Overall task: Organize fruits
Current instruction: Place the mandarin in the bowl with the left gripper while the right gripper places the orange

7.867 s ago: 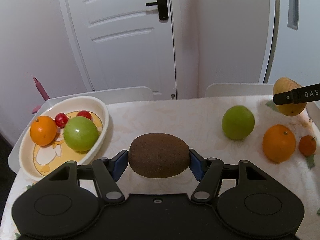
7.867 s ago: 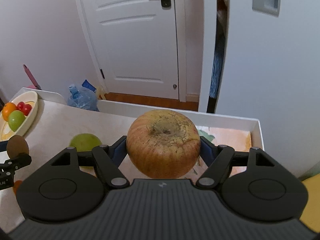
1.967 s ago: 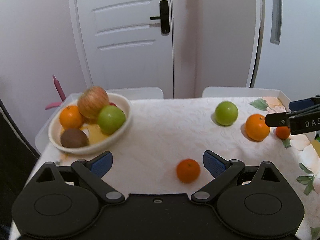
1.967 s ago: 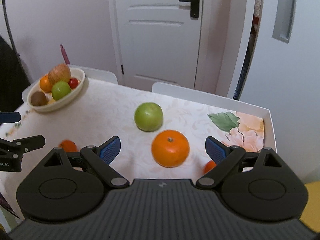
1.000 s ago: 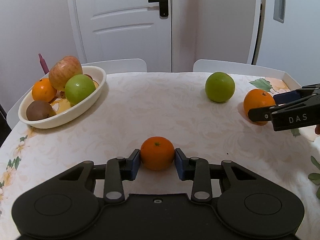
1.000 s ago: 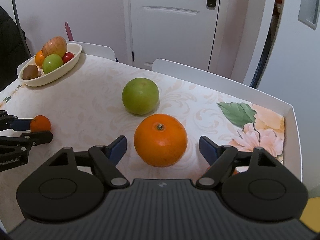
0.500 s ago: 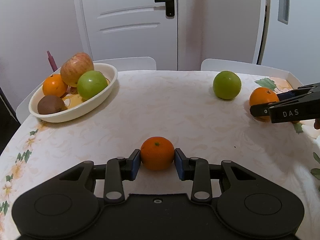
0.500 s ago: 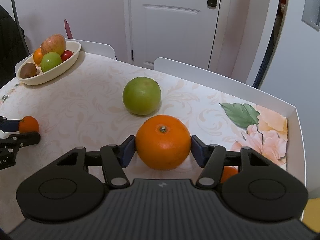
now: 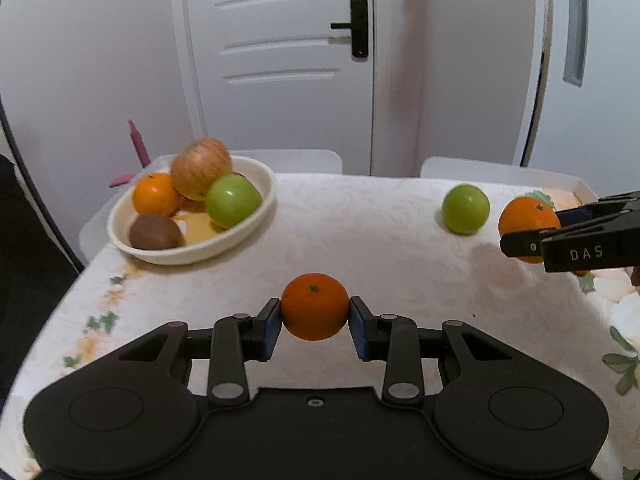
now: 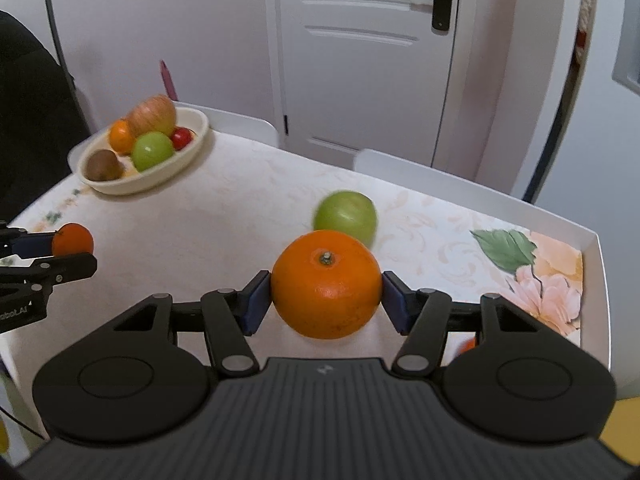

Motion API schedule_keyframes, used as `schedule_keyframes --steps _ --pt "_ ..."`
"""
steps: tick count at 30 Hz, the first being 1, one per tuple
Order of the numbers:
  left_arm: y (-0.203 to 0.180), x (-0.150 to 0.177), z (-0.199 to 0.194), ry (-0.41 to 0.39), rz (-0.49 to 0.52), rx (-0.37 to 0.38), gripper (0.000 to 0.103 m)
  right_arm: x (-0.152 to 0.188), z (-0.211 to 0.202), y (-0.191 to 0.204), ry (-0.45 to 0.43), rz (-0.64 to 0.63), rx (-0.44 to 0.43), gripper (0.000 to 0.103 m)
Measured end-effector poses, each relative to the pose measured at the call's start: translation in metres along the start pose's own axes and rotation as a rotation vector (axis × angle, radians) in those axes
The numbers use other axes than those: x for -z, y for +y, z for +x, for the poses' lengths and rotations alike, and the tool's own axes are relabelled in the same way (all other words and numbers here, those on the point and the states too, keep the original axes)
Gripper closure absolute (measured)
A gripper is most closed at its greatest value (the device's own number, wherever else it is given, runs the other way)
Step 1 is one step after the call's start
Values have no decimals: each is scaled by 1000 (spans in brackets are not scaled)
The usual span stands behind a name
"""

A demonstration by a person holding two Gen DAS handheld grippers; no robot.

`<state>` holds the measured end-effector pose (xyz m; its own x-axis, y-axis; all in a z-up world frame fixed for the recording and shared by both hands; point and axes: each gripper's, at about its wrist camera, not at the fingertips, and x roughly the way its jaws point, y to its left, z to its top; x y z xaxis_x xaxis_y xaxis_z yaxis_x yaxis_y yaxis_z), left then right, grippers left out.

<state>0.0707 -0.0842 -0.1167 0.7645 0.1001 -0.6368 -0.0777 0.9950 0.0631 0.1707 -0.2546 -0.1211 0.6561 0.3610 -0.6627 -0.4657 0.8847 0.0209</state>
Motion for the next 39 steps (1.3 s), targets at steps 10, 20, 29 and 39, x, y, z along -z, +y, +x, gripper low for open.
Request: schedule_keyframes --steps 10,20,29,39 --pt "50 -28 -29 -46 5 -4 63 -30 -24 58 -18 39 -3 29" --pt "121 -58 -23 -61 30 44 63 -63 -11 129 -19 89 16 29" --pt "177 -73 9 -39 53 67 63 -81 20 180 -11 115 33 29" --pt "214 -84 56 2 89 112 63 -92 52 212 9 146 67 29"
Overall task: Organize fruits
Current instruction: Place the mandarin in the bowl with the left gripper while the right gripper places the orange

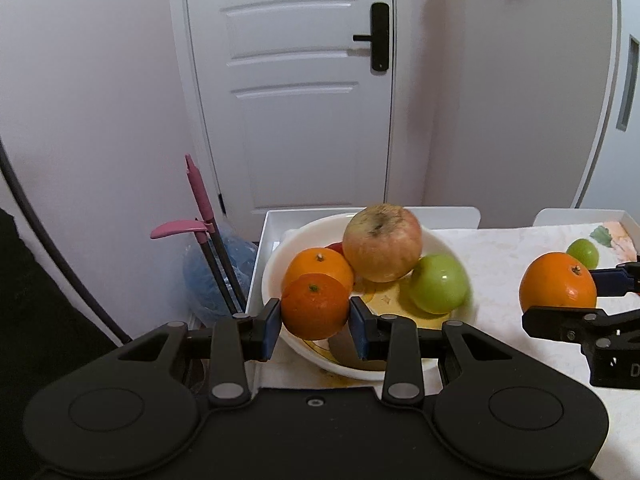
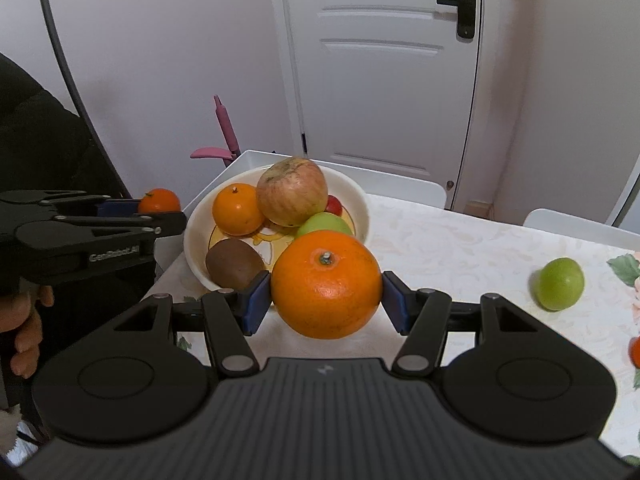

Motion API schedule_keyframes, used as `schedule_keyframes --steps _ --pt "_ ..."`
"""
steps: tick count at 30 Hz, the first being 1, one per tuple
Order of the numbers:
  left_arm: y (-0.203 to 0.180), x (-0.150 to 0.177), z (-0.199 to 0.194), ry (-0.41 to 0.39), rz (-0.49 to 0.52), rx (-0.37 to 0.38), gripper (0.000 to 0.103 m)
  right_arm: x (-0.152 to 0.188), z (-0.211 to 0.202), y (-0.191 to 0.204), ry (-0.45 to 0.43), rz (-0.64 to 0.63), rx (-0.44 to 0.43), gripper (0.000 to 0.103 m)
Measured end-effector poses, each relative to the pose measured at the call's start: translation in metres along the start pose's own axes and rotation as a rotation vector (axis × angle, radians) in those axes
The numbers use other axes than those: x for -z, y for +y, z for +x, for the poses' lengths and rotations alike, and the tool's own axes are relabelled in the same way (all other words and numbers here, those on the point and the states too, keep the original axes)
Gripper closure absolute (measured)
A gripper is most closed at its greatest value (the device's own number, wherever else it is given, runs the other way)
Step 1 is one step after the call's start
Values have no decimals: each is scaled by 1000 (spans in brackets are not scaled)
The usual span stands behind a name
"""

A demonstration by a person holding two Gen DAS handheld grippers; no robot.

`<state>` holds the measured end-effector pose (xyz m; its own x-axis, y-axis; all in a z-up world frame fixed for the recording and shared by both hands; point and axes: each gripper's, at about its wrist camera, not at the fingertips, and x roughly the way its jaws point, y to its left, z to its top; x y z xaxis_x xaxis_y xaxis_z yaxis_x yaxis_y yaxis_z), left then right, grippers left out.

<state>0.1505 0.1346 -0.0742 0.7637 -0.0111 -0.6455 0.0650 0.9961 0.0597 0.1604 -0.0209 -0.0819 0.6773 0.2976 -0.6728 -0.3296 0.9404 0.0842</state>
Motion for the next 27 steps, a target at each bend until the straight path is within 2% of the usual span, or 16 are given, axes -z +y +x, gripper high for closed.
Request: schedule_keyframes --steps 13,14,15,16,17,18,27 --pt "13 1 53 78 57 44 62 1 26 15 33 30 37 29" --pt "13 1 53 82 58 43 60 1 27 15 34 30 38 29" --pt "14 1 52 80 60 42 43 1 27 15 36 30 39 29" --pt "14 0 50 69 61 43 32 0 27 16 37 29 40 29" --pt "15 0 46 50 60 41 15 0 27 17 37 27 42 29" --pt "16 0 41 29 59 39 11 0 27 17 39 25 44 29" --pt "23 -2 11 -15 44 51 9 -3 35 24 52 5 44 29"
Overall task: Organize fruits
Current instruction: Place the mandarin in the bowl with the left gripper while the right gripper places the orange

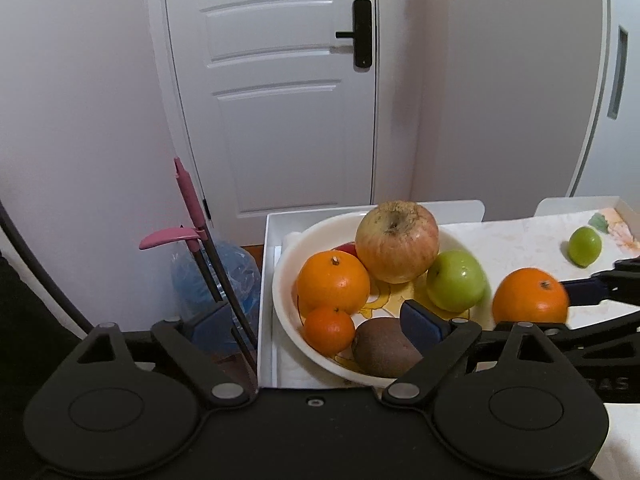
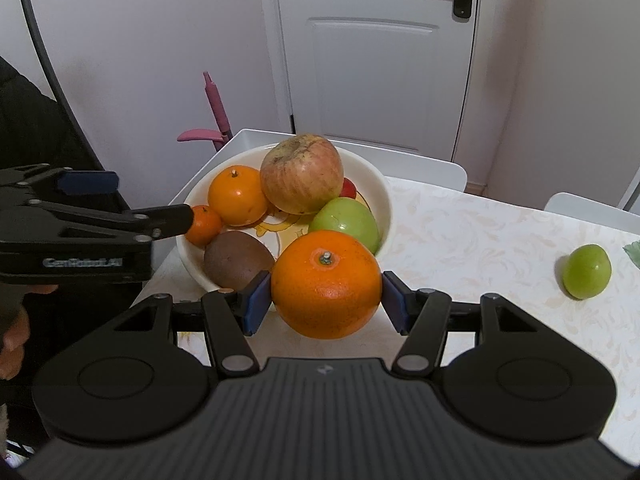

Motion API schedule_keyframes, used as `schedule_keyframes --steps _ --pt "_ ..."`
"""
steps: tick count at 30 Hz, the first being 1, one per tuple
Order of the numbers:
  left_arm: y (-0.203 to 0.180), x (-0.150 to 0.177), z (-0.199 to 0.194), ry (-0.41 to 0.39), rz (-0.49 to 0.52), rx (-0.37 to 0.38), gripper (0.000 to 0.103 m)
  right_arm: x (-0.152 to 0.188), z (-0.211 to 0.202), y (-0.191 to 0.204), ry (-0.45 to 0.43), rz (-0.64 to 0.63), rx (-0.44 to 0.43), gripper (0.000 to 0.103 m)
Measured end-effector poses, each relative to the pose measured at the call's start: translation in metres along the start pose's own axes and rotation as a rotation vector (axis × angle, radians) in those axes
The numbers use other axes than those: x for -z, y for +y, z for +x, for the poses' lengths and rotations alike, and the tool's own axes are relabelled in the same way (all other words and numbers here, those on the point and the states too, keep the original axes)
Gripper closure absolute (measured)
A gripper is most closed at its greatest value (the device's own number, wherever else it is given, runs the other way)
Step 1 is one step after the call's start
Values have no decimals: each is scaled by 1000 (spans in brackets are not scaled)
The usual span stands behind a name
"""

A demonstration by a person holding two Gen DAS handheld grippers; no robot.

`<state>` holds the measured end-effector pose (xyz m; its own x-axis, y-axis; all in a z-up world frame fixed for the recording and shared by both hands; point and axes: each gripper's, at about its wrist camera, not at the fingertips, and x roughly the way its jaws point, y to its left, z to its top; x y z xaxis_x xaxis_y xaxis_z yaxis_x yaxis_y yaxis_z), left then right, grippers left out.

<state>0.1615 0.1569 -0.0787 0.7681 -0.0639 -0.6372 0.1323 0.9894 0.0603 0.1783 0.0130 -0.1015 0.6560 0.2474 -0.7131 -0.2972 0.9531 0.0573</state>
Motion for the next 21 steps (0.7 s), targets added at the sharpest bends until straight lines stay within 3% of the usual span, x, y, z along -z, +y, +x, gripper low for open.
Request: schedule_keyframes --steps 13,16,18,21 --pt "16 2 -12 -19 -45 -11 8 -3 29 20 -6 -72 1 29" --pt "16 3 -11 -19 -38 -12 8 -1 26 24 -35 -104 29 18" --pt "15 3 -11 -19 -37 -11 8 0 22 25 -51 -116 49 3" --pt "15 3 -13 -21 -38 -8 8 0 17 22 -52 -108 38 3"
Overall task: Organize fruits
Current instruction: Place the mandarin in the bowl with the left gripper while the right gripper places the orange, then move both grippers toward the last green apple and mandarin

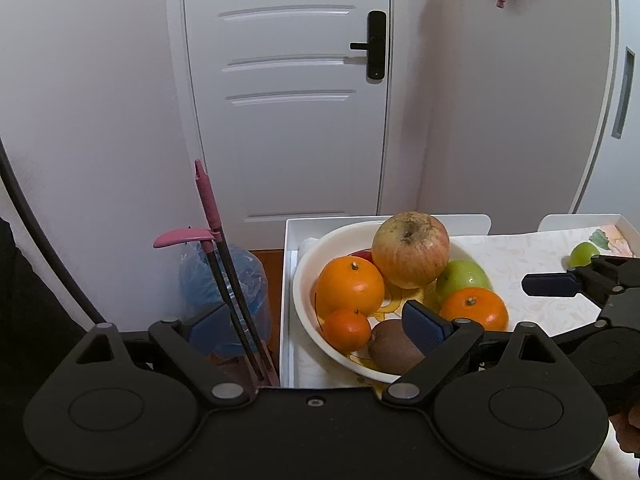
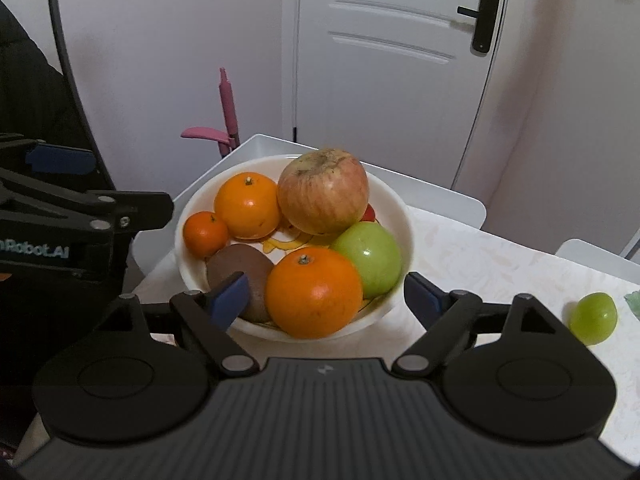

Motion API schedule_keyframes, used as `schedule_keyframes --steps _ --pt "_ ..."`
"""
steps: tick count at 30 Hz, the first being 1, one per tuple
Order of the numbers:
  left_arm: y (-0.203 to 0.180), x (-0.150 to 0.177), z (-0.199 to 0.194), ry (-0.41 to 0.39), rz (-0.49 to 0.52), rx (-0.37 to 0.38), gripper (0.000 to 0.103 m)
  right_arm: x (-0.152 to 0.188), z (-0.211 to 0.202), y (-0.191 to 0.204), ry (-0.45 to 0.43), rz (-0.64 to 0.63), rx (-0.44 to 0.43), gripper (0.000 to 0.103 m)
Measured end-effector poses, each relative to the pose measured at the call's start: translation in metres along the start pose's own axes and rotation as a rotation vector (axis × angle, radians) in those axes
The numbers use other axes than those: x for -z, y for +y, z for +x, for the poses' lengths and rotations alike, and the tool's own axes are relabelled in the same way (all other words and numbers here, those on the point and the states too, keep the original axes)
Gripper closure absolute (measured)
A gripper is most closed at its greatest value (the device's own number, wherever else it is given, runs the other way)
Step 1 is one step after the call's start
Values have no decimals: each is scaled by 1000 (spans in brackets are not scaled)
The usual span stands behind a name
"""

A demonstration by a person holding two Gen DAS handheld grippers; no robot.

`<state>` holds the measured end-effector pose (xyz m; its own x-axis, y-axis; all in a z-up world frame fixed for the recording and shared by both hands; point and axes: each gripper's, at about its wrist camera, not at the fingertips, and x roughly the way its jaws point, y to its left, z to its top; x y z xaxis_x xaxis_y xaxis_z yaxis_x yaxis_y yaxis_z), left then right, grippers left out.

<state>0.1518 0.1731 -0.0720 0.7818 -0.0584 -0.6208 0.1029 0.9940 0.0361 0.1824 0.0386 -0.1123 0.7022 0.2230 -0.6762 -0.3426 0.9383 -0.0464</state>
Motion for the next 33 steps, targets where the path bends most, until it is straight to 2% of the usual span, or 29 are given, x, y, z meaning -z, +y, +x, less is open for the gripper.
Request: schedule_keyframes --steps 19,28,33 --pt "-14 -6 -28 -43 10 10 8 5 -60 -25 -11 51 32 3" --pt "-38 -8 -43 -59 43 1 8 14 -94 -71 -22 163 57 3" --pt "-65 -9 -49 -61 54 4 8 28 -114 -103 -18 198 91 3"
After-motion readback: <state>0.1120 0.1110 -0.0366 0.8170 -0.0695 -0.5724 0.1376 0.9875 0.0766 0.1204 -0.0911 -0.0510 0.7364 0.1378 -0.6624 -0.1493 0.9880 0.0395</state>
